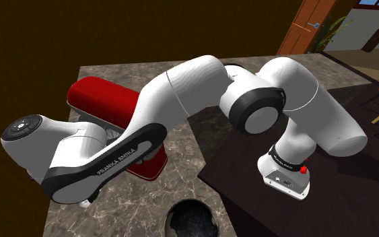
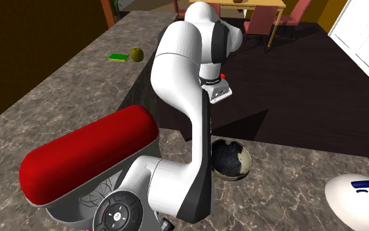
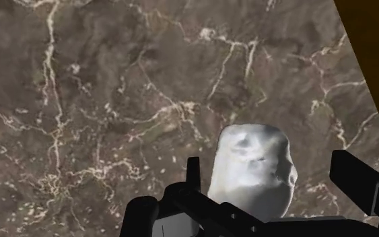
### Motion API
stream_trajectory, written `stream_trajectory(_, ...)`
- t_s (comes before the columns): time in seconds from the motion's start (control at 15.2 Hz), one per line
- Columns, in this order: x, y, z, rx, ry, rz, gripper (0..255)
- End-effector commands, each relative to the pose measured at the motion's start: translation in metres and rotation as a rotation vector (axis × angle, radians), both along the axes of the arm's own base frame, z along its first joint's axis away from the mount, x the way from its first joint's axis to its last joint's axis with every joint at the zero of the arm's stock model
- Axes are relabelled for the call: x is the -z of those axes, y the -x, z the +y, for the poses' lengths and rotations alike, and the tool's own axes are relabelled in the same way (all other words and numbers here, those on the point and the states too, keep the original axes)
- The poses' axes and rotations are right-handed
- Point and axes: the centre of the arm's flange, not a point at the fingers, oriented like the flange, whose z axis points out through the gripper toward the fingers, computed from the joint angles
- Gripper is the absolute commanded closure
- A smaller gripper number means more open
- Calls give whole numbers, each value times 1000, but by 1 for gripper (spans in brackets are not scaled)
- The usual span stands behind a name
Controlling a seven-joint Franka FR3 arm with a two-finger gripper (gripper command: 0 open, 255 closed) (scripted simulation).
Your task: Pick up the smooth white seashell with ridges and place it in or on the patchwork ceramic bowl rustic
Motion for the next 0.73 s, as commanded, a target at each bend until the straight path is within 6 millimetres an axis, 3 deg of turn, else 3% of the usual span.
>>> stream_trajectory(0.0, 8, -4, 3, 68, -14, 8, 0)
stream_trajectory(0.4, 37, -3, 4, 68, -14, 8, 0)
stream_trajectory(0.66, 37, -3, 4, 68, -14, 8, 0)
